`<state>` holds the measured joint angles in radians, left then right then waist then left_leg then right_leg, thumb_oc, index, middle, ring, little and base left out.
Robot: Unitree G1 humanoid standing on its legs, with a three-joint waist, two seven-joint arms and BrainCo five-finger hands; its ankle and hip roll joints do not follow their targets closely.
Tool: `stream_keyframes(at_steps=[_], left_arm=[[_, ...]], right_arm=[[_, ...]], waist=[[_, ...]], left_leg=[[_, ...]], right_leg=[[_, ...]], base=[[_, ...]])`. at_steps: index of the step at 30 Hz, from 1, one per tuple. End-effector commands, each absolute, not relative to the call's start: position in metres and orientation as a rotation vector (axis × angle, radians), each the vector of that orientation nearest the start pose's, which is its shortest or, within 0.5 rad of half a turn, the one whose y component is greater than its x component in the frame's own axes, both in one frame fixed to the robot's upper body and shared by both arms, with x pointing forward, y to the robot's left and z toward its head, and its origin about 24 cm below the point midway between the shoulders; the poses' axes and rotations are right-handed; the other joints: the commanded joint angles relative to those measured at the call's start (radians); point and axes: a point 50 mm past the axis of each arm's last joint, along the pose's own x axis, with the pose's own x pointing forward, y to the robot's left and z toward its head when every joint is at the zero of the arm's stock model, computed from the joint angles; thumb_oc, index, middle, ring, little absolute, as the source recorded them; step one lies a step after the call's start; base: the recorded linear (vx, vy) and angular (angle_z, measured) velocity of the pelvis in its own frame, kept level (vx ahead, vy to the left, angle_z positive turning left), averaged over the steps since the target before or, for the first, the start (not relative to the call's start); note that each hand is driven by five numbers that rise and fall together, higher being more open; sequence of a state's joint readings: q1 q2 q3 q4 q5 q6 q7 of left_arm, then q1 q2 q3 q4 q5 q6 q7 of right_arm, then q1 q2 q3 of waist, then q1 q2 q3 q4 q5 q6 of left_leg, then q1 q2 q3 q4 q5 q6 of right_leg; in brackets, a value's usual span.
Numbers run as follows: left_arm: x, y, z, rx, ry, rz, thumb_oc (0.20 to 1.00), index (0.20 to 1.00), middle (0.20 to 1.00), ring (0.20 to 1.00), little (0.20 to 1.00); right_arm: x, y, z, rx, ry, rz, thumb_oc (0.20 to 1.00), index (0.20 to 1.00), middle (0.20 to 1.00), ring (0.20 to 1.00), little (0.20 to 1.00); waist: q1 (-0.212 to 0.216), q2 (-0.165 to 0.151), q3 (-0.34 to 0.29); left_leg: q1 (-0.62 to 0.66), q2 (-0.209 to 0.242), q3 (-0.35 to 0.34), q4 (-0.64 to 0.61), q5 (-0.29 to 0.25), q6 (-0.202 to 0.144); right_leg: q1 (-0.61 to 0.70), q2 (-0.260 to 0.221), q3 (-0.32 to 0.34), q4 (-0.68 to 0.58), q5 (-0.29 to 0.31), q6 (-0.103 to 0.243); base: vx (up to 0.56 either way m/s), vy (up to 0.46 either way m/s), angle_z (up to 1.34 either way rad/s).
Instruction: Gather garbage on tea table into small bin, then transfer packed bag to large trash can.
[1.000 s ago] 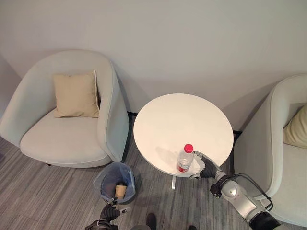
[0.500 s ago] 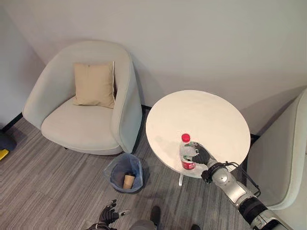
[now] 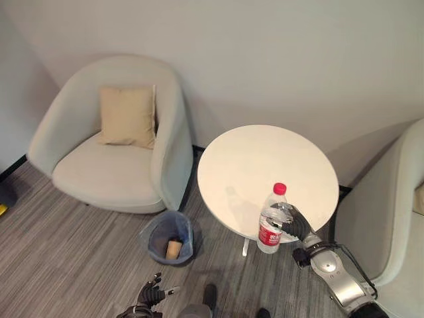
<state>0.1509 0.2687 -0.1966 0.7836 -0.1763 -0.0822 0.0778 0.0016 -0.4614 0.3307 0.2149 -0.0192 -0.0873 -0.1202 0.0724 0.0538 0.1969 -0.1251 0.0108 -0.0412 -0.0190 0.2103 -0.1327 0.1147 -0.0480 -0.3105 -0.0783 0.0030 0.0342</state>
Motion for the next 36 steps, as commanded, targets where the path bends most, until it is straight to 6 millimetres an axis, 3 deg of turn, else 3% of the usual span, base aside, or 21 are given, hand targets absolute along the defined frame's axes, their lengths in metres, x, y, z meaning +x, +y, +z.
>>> stream_keyframes(at_steps=[1,5,7,9,10,12,17,18,20,21,26,31,35,36], left_arm=[[0.149,0.226,-0.116,0.201,0.757,0.091,1.000,1.000,1.000,1.000,1.000],[0.155,0.224,-0.113,0.197,0.733,0.101,1.000,1.000,1.000,1.000,1.000],[0.152,0.224,-0.115,0.202,0.741,0.096,1.000,1.000,1.000,1.000,1.000],[0.150,0.225,-0.116,0.205,0.748,0.104,1.000,1.000,1.000,1.000,1.000],[0.149,0.225,-0.116,0.205,0.749,0.104,1.000,1.000,1.000,1.000,1.000],[0.151,0.231,-0.113,0.205,0.739,0.122,1.000,1.000,1.000,1.000,1.000],[0.153,0.245,-0.108,0.228,0.730,0.158,1.000,1.000,1.000,1.000,1.000],[0.154,0.247,-0.106,0.227,0.719,0.158,1.000,1.000,1.000,1.000,1.000],[0.154,0.246,-0.105,0.226,0.714,0.155,1.000,1.000,1.000,1.000,1.000],[0.155,0.244,-0.106,0.222,0.716,0.148,1.000,1.000,1.000,1.000,1.000],[0.162,0.239,-0.105,0.223,0.701,0.125,1.000,1.000,1.000,1.000,1.000],[0.152,0.238,-0.109,0.224,0.728,0.103,1.000,1.000,1.000,1.000,1.000],[0.150,0.238,-0.111,0.240,0.742,0.085,1.000,1.000,1.000,1.000,1.000],[0.155,0.238,-0.109,0.246,0.728,0.083,1.000,1.000,1.000,1.000,1.000]], right_arm=[[0.262,-0.171,0.050,-0.438,-0.119,0.162,0.200,0.200,0.200,0.200,0.200],[0.266,-0.175,0.057,-0.446,-0.139,0.131,0.200,0.200,0.200,0.200,0.200],[0.266,-0.177,0.056,-0.454,-0.131,0.124,0.200,0.200,0.200,0.200,0.200],[0.270,-0.172,0.057,-0.453,-0.132,0.128,0.200,0.200,0.200,0.200,0.200],[0.270,-0.172,0.057,-0.453,-0.130,0.129,0.200,0.200,0.200,0.200,0.200],[0.274,-0.165,0.062,-0.428,-0.156,0.145,0.200,0.200,0.200,0.200,0.200],[0.274,-0.154,0.065,-0.393,-0.177,0.170,0.200,0.200,0.200,0.200,0.200],[0.271,-0.152,0.064,-0.398,-0.176,0.188,0.200,0.200,0.200,0.200,0.200],[0.269,-0.153,0.062,-0.410,-0.171,0.197,0.200,0.200,0.200,0.200,0.200],[0.269,-0.154,0.063,-0.422,-0.173,0.200,0.200,0.200,0.200,0.200,0.200],[0.267,-0.158,0.061,-0.452,-0.167,0.213,0.200,0.200,0.200,0.200,0.200],[0.266,-0.161,0.058,-0.509,-0.148,0.254,0.200,0.200,0.200,0.200,0.200],[0.273,-0.155,0.068,-0.559,-0.189,0.296,0.200,0.200,0.200,0.200,0.200],[0.280,-0.148,0.078,-0.583,-0.237,0.312,0.200,0.200,0.200,0.200,0.200]], waist=[[-0.009,-0.066,0.003],[-0.016,-0.071,0.002],[-0.022,-0.060,-0.012],[-0.015,-0.050,-0.018],[-0.015,-0.052,-0.021],[-0.001,-0.053,-0.011],[0.015,-0.057,0.005],[0.002,-0.057,0.015],[-0.006,-0.054,0.022],[-0.021,-0.053,0.038],[-0.038,-0.059,0.057],[-0.022,-0.062,0.037],[-0.007,-0.060,0.049],[0.003,-0.058,0.071]], left_leg=[[-0.029,0.042,0.176,0.172,-0.203,0.069],[-0.039,0.098,0.273,0.197,-0.213,0.073],[0.010,0.095,0.282,0.145,-0.242,0.071],[0.023,0.060,0.290,0.134,-0.254,0.107],[0.033,0.058,0.279,0.134,-0.274,0.099],[0.020,0.043,0.286,0.141,-0.271,0.127],[0.024,0.024,0.284,0.132,-0.290,0.156],[0.038,0.012,0.268,0.116,-0.290,0.163],[0.050,-0.001,0.255,0.102,-0.289,0.169],[0.061,-0.014,0.229,0.087,-0.289,0.174],[0.052,-0.047,0.162,0.099,-0.288,0.173],[0.040,-0.052,0.123,0.101,-0.285,0.153],[0.016,-0.049,0.100,0.113,-0.279,0.138],[-0.015,-0.048,0.093,0.128,-0.274,0.131]], right_leg=[[-0.011,-0.043,-0.010,0.057,-0.139,0.019],[0.002,-0.073,-0.061,0.060,-0.137,0.034],[0.022,-0.084,-0.071,0.070,-0.158,0.051],[-0.005,-0.141,-0.077,0.140,-0.144,0.070],[0.002,-0.141,-0.065,0.143,-0.161,0.075],[-0.042,-0.165,-0.052,0.191,-0.142,0.077],[-0.113,-0.191,-0.012,0.292,-0.128,0.097],[-0.164,-0.160,0.041,0.324,-0.117,0.091],[-0.189,-0.131,0.078,0.299,-0.108,0.089],[-0.243,-0.090,0.121,0.283,-0.098,0.081],[-0.261,-0.057,0.190,0.225,-0.073,0.081],[-0.215,-0.051,0.163,0.156,-0.063,0.063],[-0.205,-0.054,0.125,0.131,-0.062,0.055],[-0.220,-0.057,0.109,0.139,-0.065,0.052]], base=[[-0.01,0.096,0.72],[0.09,0.143,0.43],[0.23,0.281,0.58],[0.18,0.411,0.18],[0.06,0.301,0.03],[0.03,0.188,0.06],[0.04,0.127,-0.17],[0.08,0.137,-0.06],[0.08,0.091,-0.07],[0.05,0.037,0.11],[0.03,-0.008,0.38],[0.07,-0.090,0.54],[0.01,-0.075,0.41],[-0.09,-0.058,0.35]])
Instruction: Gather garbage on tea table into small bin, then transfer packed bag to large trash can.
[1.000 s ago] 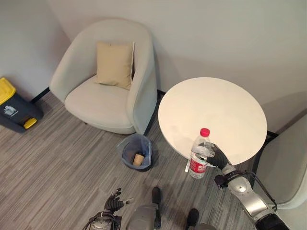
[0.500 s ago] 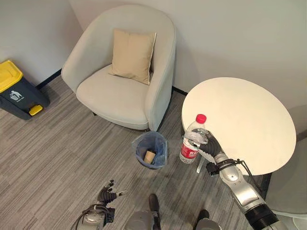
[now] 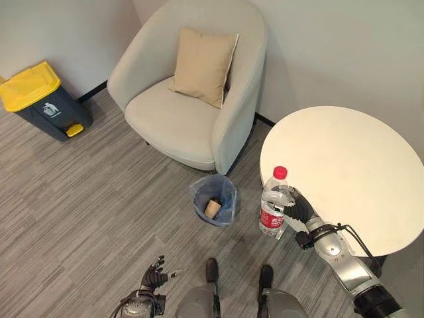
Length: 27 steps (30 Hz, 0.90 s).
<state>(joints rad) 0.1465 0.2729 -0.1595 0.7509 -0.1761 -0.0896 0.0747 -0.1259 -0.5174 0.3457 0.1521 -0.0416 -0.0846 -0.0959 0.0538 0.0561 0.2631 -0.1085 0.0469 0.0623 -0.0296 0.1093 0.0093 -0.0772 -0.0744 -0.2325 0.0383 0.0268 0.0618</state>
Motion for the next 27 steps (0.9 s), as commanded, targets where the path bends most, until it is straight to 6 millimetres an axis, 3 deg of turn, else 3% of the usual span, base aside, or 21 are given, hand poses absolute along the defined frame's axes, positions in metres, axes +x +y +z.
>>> stream_keyframes(at_steps=[1,5,7,9,10,18,20,27], left_arm=[[0.157,0.237,-0.108,0.250,0.721,0.082,1.000,1.000,1.000,1.000,1.000],[0.180,0.232,-0.097,0.249,0.642,0.090,1.000,1.000,1.000,1.000,1.000],[0.205,0.223,-0.082,0.225,0.546,0.092,1.000,1.000,1.000,1.000,1.000],[0.212,0.221,-0.077,0.221,0.520,0.094,1.000,1.000,1.000,1.000,1.000],[0.223,0.218,-0.069,0.219,0.475,0.093,1.000,1.000,1.000,1.000,1.000],[0.265,0.213,-0.032,0.242,0.309,0.073,1.000,1.000,1.000,1.000,1.000],[0.275,0.211,-0.021,0.250,0.266,0.061,1.000,1.000,1.000,1.000,1.000],[0.286,0.201,-0.008,0.242,0.211,0.026,1.000,1.000,1.000,1.000,1.000]], right_arm=[[0.284,-0.143,0.083,-0.596,-0.265,0.319,0.200,0.200,0.200,0.200,0.200],[0.304,-0.124,0.111,-0.626,-0.387,0.311,0.200,0.200,0.200,0.200,0.200],[0.321,-0.117,0.131,-0.637,-0.459,0.237,0.200,0.200,0.200,0.200,0.200],[0.325,-0.116,0.137,-0.645,-0.478,0.214,0.200,0.200,0.200,0.200,0.200],[0.332,-0.116,0.148,-0.653,-0.511,0.167,0.200,0.200,0.200,0.200,0.200],[0.368,-0.132,0.205,-0.757,-0.610,-0.058,0.200,0.200,0.200,0.200,0.200],[0.382,-0.147,0.224,-0.782,-0.596,-0.151,0.200,0.200,0.200,0.200,0.200],[0.404,-0.170,0.259,-0.856,-0.540,-0.266,0.200,0.200,0.200,0.200,0.200]], waist=[[0.026,-0.059,0.017],[0.048,-0.044,0.073],[0.067,-0.025,0.105],[0.071,-0.016,0.113],[0.075,-0.010,0.128],[0.088,0.002,0.156],[0.096,0.005,0.156],[0.122,0.005,0.155]], left_leg=[[-0.052,-0.085,-0.016,0.150,-0.172,-0.013],[-0.173,-0.086,-0.034,0.217,-0.168,-0.020],[-0.310,-0.099,-0.052,0.298,-0.165,-0.023],[-0.349,-0.102,-0.054,0.320,-0.167,-0.021],[-0.406,-0.103,-0.059,0.372,-0.199,-0.025],[-0.721,-0.115,-0.057,0.565,-0.224,-0.017],[-0.854,-0.127,-0.063,0.647,-0.240,-0.007],[-1.080,-0.153,-0.064,0.770,-0.269,0.027]], right_leg=[[-0.043,-0.033,0.024,0.031,-0.091,0.022],[-0.162,-0.057,0.005,0.132,-0.112,0.008],[-0.295,-0.092,-0.022,0.250,-0.146,-0.010],[-0.338,-0.100,-0.027,0.288,-0.157,-0.015],[-0.397,-0.111,-0.017,0.351,-0.193,-0.014],[-0.717,-0.164,0.003,0.612,-0.271,-0.039],[-0.848,-0.187,0.017,0.711,-0.307,-0.050],[-1.083,-0.228,0.078,0.857,-0.345,-0.059]], base=[[-0.12,-0.045,0.23],[-0.13,0.001,0.24],[-0.13,0.012,0.41],[-0.05,0.012,0.61],[-0.03,0.012,0.58],[-0.06,0.008,0.28],[-0.02,-0.012,0.29],[0.05,0.019,0.15]])
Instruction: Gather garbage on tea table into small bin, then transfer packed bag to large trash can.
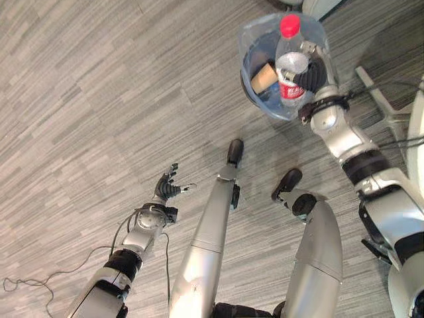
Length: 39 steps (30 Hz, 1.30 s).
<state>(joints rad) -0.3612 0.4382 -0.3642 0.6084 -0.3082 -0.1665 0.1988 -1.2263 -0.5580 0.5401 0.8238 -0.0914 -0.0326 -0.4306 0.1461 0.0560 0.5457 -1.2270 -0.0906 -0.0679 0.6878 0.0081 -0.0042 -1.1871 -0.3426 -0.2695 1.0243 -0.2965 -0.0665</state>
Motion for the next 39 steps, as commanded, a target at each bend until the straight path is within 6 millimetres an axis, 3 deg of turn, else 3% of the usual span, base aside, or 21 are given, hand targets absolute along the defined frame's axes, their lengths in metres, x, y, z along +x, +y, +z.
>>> stream_keyframes(at_steps=[1,3,4,6,11,13,16,24,33,34,35,39], left_arm=[[0.286,0.200,-0.008,0.241,0.210,0.026,1.000,1.000,1.000,1.000,1.000],[0.288,0.196,-0.006,0.242,0.199,0.010,1.000,1.000,1.000,1.000,1.000],[0.291,0.191,-0.004,0.238,0.190,-0.005,1.000,1.000,1.000,1.000,1.000],[0.293,0.187,-0.002,0.240,0.182,-0.013,1.000,1.000,1.000,1.000,1.000],[0.293,0.185,-0.004,0.244,0.183,0.001,1.000,1.000,1.000,1.000,1.000],[0.291,0.187,-0.007,0.248,0.195,0.013,1.000,1.000,1.000,1.000,1.000],[0.291,0.189,-0.007,0.262,0.193,0.009,1.000,1.000,1.000,1.000,1.000],[0.295,0.189,0.002,0.266,0.152,0.004,1.000,1.000,1.000,1.000,1.000],[0.302,0.184,0.013,0.257,0.109,-0.015,1.000,1.000,1.000,1.000,1.000],[0.303,0.183,0.013,0.258,0.107,-0.017,1.000,1.000,1.000,1.000,1.000],[0.304,0.181,0.014,0.252,0.103,-0.020,1.000,1.000,1.000,1.000,1.000],[0.307,0.178,0.016,0.246,0.099,-0.017,1.000,1.000,1.000,1.000,1.000]], right_arm=[[0.404,-0.170,0.260,-0.856,-0.540,-0.266,0.200,0.200,0.200,0.200,0.200],[0.407,-0.174,0.265,-0.859,-0.530,-0.288,0.200,0.200,0.200,0.200,0.200],[0.409,-0.179,0.267,-0.866,-0.508,-0.316,1.000,1.000,1.000,1.000,1.000],[0.411,-0.184,0.269,-0.891,-0.494,-0.335,1.000,1.000,1.000,1.000,1.000],[0.408,-0.180,0.246,-0.989,-0.490,-0.296,1.000,1.000,1.000,1.000,1.000],[0.405,-0.168,0.221,-1.176,-0.485,-0.200,1.000,1.000,1.000,1.000,1.000],[0.408,-0.161,0.208,-1.374,-0.464,-0.131,1.000,1.000,1.000,1.000,1.000],[0.418,-0.165,0.201,-1.536,-0.361,-0.162,1.000,1.000,1.000,1.000,1.000],[0.424,-0.192,0.201,-1.634,-0.198,-0.242,1.000,1.000,1.000,1.000,1.000],[0.424,-0.192,0.199,-1.630,-0.188,-0.239,0.385,0.385,0.385,0.385,0.385],[0.424,-0.191,0.200,-1.600,-0.193,-0.234,0.200,0.200,0.200,0.200,0.200],[0.423,-0.185,0.199,-1.542,-0.220,-0.216,0.200,0.200,0.200,0.200,0.200]], waist=[[0.030,0.005,-0.129],[0.033,0.008,-0.127],[0.038,0.012,-0.123],[0.036,0.015,-0.122],[0.022,0.005,-0.133],[0.012,-0.007,-0.136],[0.009,-0.010,-0.127],[0.024,0.006,-0.111],[0.058,0.045,-0.091],[0.060,0.047,-0.091],[0.059,0.046,-0.090],[0.047,0.035,-0.087]], left_leg=[[0.035,-0.016,0.067,0.054,-0.168,0.040],[0.016,-0.023,0.065,0.067,-0.171,0.043],[0.005,-0.028,0.063,0.068,-0.168,0.044],[0.001,-0.031,0.060,0.061,-0.164,0.043],[0.028,-0.035,0.054,0.021,-0.158,0.041],[0.046,-0.024,0.052,0.006,-0.162,0.037],[0.056,-0.015,0.049,-0.006,-0.161,0.031],[0.040,-0.021,0.045,-0.019,-0.147,0.026],[-0.006,-0.051,0.043,-0.024,-0.128,0.027],[-0.008,-0.054,0.043,-0.022,-0.128,0.028],[-0.011,-0.055,0.043,-0.021,-0.125,0.028],[-0.005,-0.050,0.048,-0.025,-0.124,0.030]], right_leg=[[0.023,0.040,0.117,-0.127,-0.022,0.069],[0.005,0.032,0.118,-0.113,-0.024,0.070],[-0.004,0.026,0.118,-0.106,-0.027,0.071],[-0.009,0.021,0.114,-0.106,-0.030,0.072],[0.016,0.035,0.102,-0.126,-0.032,0.069],[0.032,0.048,0.098,-0.147,-0.023,0.075],[0.043,0.055,0.096,-0.164,-0.015,0.084],[0.023,0.054,0.095,-0.161,-0.014,0.088],[-0.024,0.032,0.100,-0.132,-0.023,0.087],[-0.026,0.033,0.101,-0.129,-0.023,0.087],[-0.028,0.032,0.102,-0.127,-0.021,0.086],[-0.025,0.041,0.106,-0.131,-0.011,0.088]], base=[[0.05,0.008,0.03],[0.04,0.013,0.07],[0.04,0.016,0.10],[0.04,0.011,0.09],[0.02,-0.008,0.06],[0.02,-0.036,-0.04],[0.01,-0.036,-0.10],[0.00,-0.003,-0.01],[0.01,-0.001,0.06],[0.01,-0.006,0.05],[0.00,0.003,0.06],[-0.01,0.010,0.07]])
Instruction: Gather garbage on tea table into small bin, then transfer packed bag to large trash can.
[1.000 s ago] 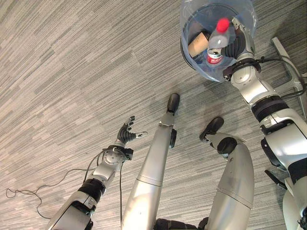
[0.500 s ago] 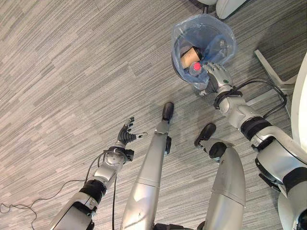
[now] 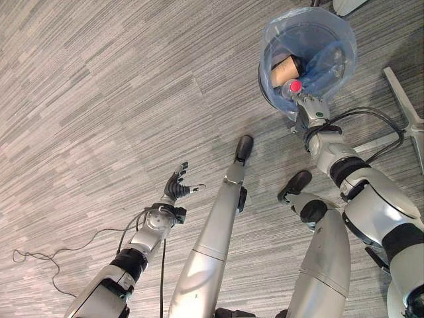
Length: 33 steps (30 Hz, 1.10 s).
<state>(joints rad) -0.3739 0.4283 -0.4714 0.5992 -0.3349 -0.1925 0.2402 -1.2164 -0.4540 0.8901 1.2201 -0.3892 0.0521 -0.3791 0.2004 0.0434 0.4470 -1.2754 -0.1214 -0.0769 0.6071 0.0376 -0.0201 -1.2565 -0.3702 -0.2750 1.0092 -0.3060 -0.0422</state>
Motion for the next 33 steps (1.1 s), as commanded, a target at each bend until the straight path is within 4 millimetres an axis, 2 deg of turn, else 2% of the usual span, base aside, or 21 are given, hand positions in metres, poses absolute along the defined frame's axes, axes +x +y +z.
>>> stream_keyframes(at_steps=[1,8,14,17,18,19,22,27,32,33], left_arm=[[0.307,0.177,0.015,0.245,0.101,-0.016,1.000,1.000,1.000,1.000,1.000],[0.305,0.180,0.013,0.234,0.111,0.005,1.000,1.000,1.000,1.000,1.000],[0.304,0.188,0.014,0.229,0.115,0.031,1.000,1.000,1.000,1.000,1.000],[0.302,0.192,0.011,0.227,0.132,0.046,1.000,1.000,1.000,1.000,1.000],[0.300,0.194,0.007,0.221,0.149,0.054,1.000,1.000,1.000,1.000,1.000],[0.300,0.194,0.007,0.223,0.150,0.054,1.000,1.000,1.000,1.000,1.000],[0.299,0.197,0.002,0.219,0.184,0.060,1.000,1.000,1.000,1.000,1.000],[0.294,0.202,-0.001,0.211,0.200,0.066,1.000,1.000,1.000,1.000,1.000],[0.281,0.210,-0.014,0.207,0.254,0.081,1.000,1.000,1.000,1.000,1.000],[0.273,0.214,-0.020,0.201,0.278,0.090,1.000,1.000,1.000,1.000,1.000]], right_arm=[[0.423,-0.184,0.200,-1.524,-0.231,-0.218,0.200,0.200,0.200,0.200,0.200],[0.418,-0.175,0.207,-1.370,-0.329,-0.218,0.200,0.200,0.200,0.200,0.200],[0.414,-0.172,0.209,-1.253,-0.363,-0.218,0.200,0.200,0.200,0.200,0.200],[0.410,-0.164,0.197,-1.053,-0.348,-0.190,0.200,0.200,0.200,0.200,0.200],[0.406,-0.156,0.184,-0.792,-0.309,-0.160,0.200,0.200,0.200,0.200,0.200],[0.406,-0.156,0.184,-0.790,-0.308,-0.160,0.200,0.200,0.200,0.200,0.200],[0.396,-0.135,0.161,-0.364,-0.245,-0.067,0.200,0.200,0.200,0.200,0.200],[0.385,-0.118,0.148,-0.220,-0.236,0.026,0.200,0.200,0.200,0.200,0.200],[0.368,-0.102,0.138,-0.120,-0.248,0.132,0.200,0.200,0.200,0.200,0.200],[0.361,-0.097,0.136,-0.083,-0.259,0.168,0.200,0.200,0.200,0.200,0.200]], waist=[[-0.009,0.044,0.012],[-0.036,0.026,0.014],[-0.045,0.024,0.014],[-0.051,0.022,0.011],[-0.054,0.023,0.006],[-0.053,0.023,0.007],[-0.056,0.017,0.002],[-0.065,0.006,-0.005],[-0.074,-0.014,-0.033],[-0.075,-0.022,-0.049]], left_leg=[[0.047,-0.018,0.058,0.051,-0.153,0.046],[0.110,0.004,0.058,0.009,-0.146,0.045],[0.151,0.011,0.059,-0.022,-0.135,0.041],[0.186,0.017,0.055,-0.053,-0.125,0.038],[0.227,0.018,0.053,-0.085,-0.116,0.037],[0.230,0.018,0.052,-0.087,-0.116,0.037],[0.338,0.030,0.042,-0.172,-0.089,0.027],[0.459,0.039,0.035,-0.254,-0.069,0.015],[0.614,0.054,0.028,-0.340,-0.056,0.004],[0.679,0.061,0.028,-0.373,-0.053,-0.001]], right_leg=[[0.048,0.073,0.113,-0.121,0.003,0.064],[0.099,0.097,0.108,-0.162,0.029,0.072],[0.137,0.108,0.102,-0.186,0.037,0.076],[0.172,0.118,0.098,-0.211,0.045,0.079],[0.211,0.126,0.091,-0.237,0.056,0.082],[0.213,0.127,0.090,-0.238,0.056,0.082],[0.315,0.145,0.067,-0.316,0.078,0.091],[0.438,0.159,0.047,-0.407,0.102,0.097],[0.596,0.174,0.023,-0.520,0.134,0.104],[0.667,0.180,0.015,-0.570,0.146,0.107]], base=[[0.00,0.000,0.00],[-0.04,-0.003,-0.08],[-0.05,-0.029,-0.05],[-0.08,-0.048,-0.03],[-0.08,-0.051,-0.05],[-0.08,-0.041,-0.08],[-0.07,-0.061,-0.09],[-0.02,-0.047,0.01],[0.04,-0.036,-0.10],[0.10,-0.039,-0.05]])
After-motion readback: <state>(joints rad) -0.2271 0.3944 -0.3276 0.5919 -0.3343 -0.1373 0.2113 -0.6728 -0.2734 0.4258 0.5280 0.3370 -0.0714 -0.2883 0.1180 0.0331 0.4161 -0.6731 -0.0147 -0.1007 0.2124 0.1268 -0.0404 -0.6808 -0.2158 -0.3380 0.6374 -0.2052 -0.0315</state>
